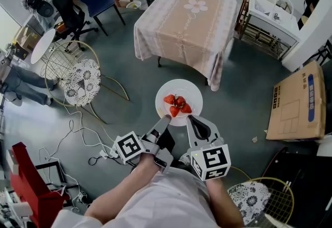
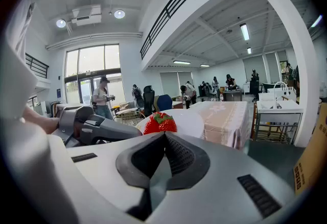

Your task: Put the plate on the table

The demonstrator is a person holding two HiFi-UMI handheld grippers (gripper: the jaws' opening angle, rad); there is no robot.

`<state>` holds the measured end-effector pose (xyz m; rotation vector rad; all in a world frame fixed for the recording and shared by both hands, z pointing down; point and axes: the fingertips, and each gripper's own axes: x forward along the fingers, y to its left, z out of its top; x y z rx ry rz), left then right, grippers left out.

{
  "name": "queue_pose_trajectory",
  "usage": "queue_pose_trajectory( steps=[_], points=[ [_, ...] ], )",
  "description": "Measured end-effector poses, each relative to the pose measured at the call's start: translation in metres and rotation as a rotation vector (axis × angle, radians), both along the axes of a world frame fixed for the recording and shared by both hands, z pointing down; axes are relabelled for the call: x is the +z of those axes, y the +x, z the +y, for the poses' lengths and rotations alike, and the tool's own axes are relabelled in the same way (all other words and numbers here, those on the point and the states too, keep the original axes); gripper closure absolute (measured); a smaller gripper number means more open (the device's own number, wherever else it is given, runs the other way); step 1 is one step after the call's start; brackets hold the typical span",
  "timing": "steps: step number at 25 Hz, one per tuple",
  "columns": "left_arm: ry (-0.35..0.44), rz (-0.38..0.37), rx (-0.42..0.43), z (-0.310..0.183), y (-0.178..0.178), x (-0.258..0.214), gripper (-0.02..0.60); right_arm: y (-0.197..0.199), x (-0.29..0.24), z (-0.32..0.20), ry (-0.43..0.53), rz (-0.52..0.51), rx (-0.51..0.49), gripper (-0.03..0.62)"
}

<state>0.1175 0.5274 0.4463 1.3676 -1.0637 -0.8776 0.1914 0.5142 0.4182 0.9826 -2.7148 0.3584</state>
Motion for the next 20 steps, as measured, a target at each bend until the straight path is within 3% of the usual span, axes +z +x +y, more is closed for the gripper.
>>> queue_pose_trajectory(
  steps=[11, 20],
  points=[
    [-0.013, -0.019, -0.011, 0.005, -0.006, -0.001, 0.565, -0.004, 0.0, 0.003, -0.019, -0.025, -0.003, 0.589],
    [-0.016, 0.003, 0.015, -0.024, -0.007, 0.009, 0.566, -0.001, 0.007, -0.021, -0.042, -0.018, 0.04, 0.589]
  ],
)
